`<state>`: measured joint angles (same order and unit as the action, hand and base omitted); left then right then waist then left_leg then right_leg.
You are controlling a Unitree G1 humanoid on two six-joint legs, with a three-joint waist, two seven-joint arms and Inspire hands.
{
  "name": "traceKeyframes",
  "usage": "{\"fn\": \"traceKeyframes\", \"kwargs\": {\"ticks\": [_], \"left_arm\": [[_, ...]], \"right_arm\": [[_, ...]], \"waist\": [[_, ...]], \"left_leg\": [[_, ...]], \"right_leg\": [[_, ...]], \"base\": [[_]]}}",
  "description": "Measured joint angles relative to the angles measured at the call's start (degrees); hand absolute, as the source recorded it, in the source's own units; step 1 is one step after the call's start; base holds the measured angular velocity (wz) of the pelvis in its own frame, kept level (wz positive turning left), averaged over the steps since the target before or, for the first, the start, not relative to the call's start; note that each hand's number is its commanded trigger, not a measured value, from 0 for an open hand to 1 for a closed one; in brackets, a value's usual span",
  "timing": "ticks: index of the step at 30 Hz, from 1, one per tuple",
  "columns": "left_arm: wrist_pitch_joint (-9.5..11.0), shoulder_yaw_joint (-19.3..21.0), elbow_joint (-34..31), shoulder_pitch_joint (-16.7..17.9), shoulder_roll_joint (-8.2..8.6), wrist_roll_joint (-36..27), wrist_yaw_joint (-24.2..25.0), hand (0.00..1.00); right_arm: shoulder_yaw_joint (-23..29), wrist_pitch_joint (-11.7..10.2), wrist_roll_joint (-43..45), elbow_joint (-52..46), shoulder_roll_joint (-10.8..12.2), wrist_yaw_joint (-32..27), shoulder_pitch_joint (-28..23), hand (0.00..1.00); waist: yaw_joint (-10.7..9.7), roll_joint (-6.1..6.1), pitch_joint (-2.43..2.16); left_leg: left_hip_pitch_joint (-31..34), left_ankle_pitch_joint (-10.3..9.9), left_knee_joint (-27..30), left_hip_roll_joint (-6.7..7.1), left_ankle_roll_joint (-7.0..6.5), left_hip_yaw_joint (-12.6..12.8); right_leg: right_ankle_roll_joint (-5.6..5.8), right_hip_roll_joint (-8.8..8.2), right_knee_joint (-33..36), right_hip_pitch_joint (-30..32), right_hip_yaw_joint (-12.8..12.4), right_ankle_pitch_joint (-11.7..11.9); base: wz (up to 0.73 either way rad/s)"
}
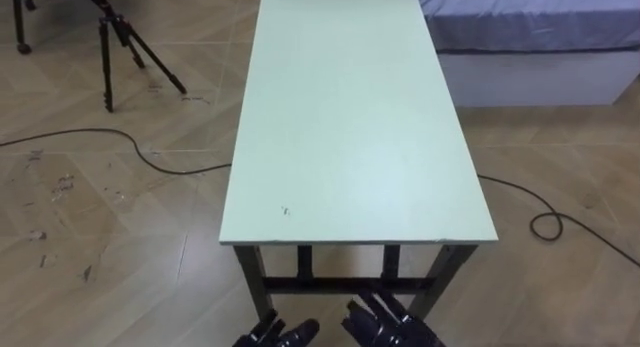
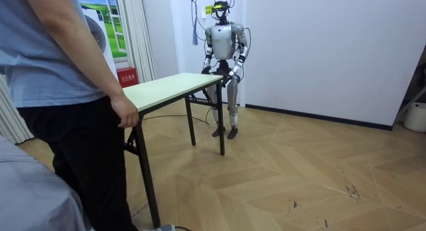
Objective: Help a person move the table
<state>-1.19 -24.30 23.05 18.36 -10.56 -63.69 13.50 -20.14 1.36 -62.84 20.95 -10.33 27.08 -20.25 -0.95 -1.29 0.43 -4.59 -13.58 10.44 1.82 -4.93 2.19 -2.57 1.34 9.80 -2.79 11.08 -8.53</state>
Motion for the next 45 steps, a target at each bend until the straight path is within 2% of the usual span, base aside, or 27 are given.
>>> {"fn": "traceKeyframes", "kwargs": {"ticks": [4, 6, 9, 13, 15, 19, 23, 26, 28, 32, 36, 41, 45], "left_arm": [[0.0, -1.7, -4.8, -0.2, -1.72, -2.1, 1.0, 0.00], [0.0, -3.5, -7.6, -0.3, -3.63, -3.8, 1.0, 0.00], [-0.1, -5.4, -8.8, -1.0, -5.23, -4.3, 1.0, 0.00], [-0.4, -6.1, -9.2, -2.5, -6.48, -7.1, 1.0, 0.00], [-0.5, -6.2, -9.7, -3.2, -6.72, -9.4, 0.8, 0.00], [-0.5, -6.1, -9.7, -4.1, -6.99, -10.0, 0.7, 0.00], [-0.5, -5.7, -9.7, -5.3, -6.97, -10.2, 0.6, 0.00], [-1.0, -4.3, -9.6, -6.2, -7.01, -13.3, 0.6, 0.00], [-1.4, -1.6, -9.5, -6.9, -6.95, -13.3, 0.5, 0.00], [-1.5, 1.2, -6.5, -8.3, -6.68, -13.9, -1.2, 0.00], [-3.4, 1.8, -5.9, -9.3, -6.62, -17.5, -4.2, 0.00], [-5.1, 4.0, -5.5, -10.0, -5.85, -18.3, -6.4, 0.00], [-5.8, 4.7, -5.2, -10.7, -5.50, -18.3, -8.0, 0.00]], "right_arm": [[-1.7, 0.0, -1.5, -1.3, -1.4, 0.3, 1.0, 0.00], [-3.3, -0.1, -2.6, -1.3, -3.2, 0.3, 1.6, 0.00], [-5.6, 0.0, -2.6, -1.3, -5.2, 0.2, 2.4, 0.00], [-6.8, 0.0, -2.6, -1.2, -5.8, -0.1, 3.6, 0.00], [-6.8, 0.0, -3.1, -1.2, -5.8, -0.3, 4.5, 0.00], [-6.9, -0.1, -4.6, -1.3, -5.9, -0.9, 5.2, 0.00], [-6.8, 0.0, -4.8, -1.3, -6.0, -0.9, 6.6, 0.00], [-6.7, 0.0, -6.5, -1.3, -5.9, -1.0, 7.3, 0.00], [-6.5, 0.5, -6.7, -1.7, -5.8, -1.5, 7.8, 0.00], [-5.8, 1.5, -6.6, -0.5, -5.8, -2.6, 9.7, 0.00], [-4.6, 2.5, -6.9, 3.4, -5.5, -5.8, 13.2, 0.00], [-2.8, 2.5, -7.3, 3.3, -4.7, -9.3, 13.5, 0.00], [-0.6, 3.5, -7.3, 3.1, -4.4, -12.2, 13.6, 0.00]], "waist": [[-0.6, 0.16, 0.08], [-0.8, 0.23, 0.05], [-0.9, 0.31, 0.01], [-0.8, 0.27, 0.02], [-1.0, 0.16, 0.03], [-1.0, 0.05, 0.13], [-0.8, 0.02, 0.49], [-0.6, 0.15, 0.62], [-0.3, 0.13, 0.63], [-0.1, -0.11, 0.78], [-0.1, -0.10, 0.83], [-0.2, -0.03, 0.87], [-0.2, -0.04, 0.86]], "left_leg": [[0.1, 0.0, 0.0, -0.01, 0.00, 0.1], [0.1, 0.0, -0.1, -0.01, 0.00, 0.2], [0.0, 0.0, 0.0, -0.01, 0.00, 0.3], [-0.1, 0.0, 0.3, -0.02, 0.00, 0.5], [-0.2, 0.0, 0.3, -0.01, 0.00, 0.6], [-0.4, 0.0, 0.3, -0.01, 0.00, 0.6], [-0.4, 0.0, 0.1, -0.03, 0.00, 0.6], [-0.3, 0.0, 0.1, -0.07, 0.00, 0.6], [-0.3, 0.0, 0.0, -0.07, 0.00, 0.6], [-1.1, 0.0, 0.0, -0.06, -0.01, 0.8], [-2.1, 0.0, 0.0, -0.07, -0.01, 0.8], [-1.9, 0.1, 0.1, -0.15, 0.01, 0.9], [-1.7, 0.1, -0.2, -0.18, 0.08, 0.9]], "right_leg": [[0.00, 0.00, 0.0, 0.0, -0.1, 0.0], [0.00, 0.00, 0.0, 0.0, -0.1, 0.0], [0.00, 0.02, 0.0, 0.0, -0.5, 0.0], [-0.01, 0.05, 0.0, 0.0, -0.9, 0.0], [-0.01, 0.03, 0.0, -0.1, -0.9, 0.0], [-0.02, 0.02, 0.1, -0.3, -0.8, 0.0], [-0.02, 0.04, 0.2, -0.2, -0.8, 0.0], [-0.02, 0.08, 0.1, -0.2, -0.8, 0.0], [-0.02, 0.11, 0.0, -0.2, -1.0, 0.0], [-0.02, 0.12, -0.2, -0.8, -1.5, 0.0], [-0.01, 0.12, -0.2, -1.5, -1.7, 0.0], [-0.02, 0.17, 0.0, -1.5, -1.6, 0.0], [-0.04, 0.18, 0.7, -1.1, -1.6, 0.0]], "base": [[0.00], [0.00], [0.00], [-0.04], [0.00], [0.00], [0.00], [0.00], [0.00], [-0.02], [0.00], [0.00], [0.00]]}}
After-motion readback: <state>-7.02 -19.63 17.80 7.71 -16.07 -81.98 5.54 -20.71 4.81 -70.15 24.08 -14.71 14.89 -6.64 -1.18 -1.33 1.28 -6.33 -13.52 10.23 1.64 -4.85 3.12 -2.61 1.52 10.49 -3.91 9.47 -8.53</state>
